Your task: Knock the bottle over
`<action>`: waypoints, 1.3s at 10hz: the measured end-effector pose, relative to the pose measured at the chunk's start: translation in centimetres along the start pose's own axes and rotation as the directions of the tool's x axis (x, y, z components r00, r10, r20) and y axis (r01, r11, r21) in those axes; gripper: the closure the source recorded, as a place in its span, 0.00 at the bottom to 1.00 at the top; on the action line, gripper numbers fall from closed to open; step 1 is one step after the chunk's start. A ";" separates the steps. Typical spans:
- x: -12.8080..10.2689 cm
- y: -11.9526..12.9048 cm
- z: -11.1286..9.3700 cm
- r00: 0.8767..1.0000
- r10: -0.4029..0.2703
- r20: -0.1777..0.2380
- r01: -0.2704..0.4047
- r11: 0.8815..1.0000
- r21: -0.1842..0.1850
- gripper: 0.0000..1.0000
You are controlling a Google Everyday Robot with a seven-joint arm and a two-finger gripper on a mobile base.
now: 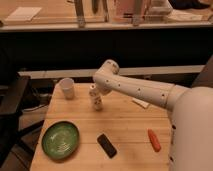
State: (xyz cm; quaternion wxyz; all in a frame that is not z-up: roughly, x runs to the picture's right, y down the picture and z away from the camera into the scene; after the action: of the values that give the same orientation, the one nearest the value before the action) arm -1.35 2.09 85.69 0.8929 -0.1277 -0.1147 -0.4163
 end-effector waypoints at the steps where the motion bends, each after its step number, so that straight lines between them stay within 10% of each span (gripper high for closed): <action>1: -0.1 -0.1 0.0 1.000 0.000 0.000 0.000 1.000 0.002 1.00; 13: -0.3 -0.3 0.3 1.000 0.007 0.002 -0.007 1.000 0.013 1.00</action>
State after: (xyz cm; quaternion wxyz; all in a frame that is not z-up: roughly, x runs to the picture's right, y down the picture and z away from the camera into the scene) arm -1.79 2.25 85.85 0.8950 -0.1229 -0.1178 -0.4123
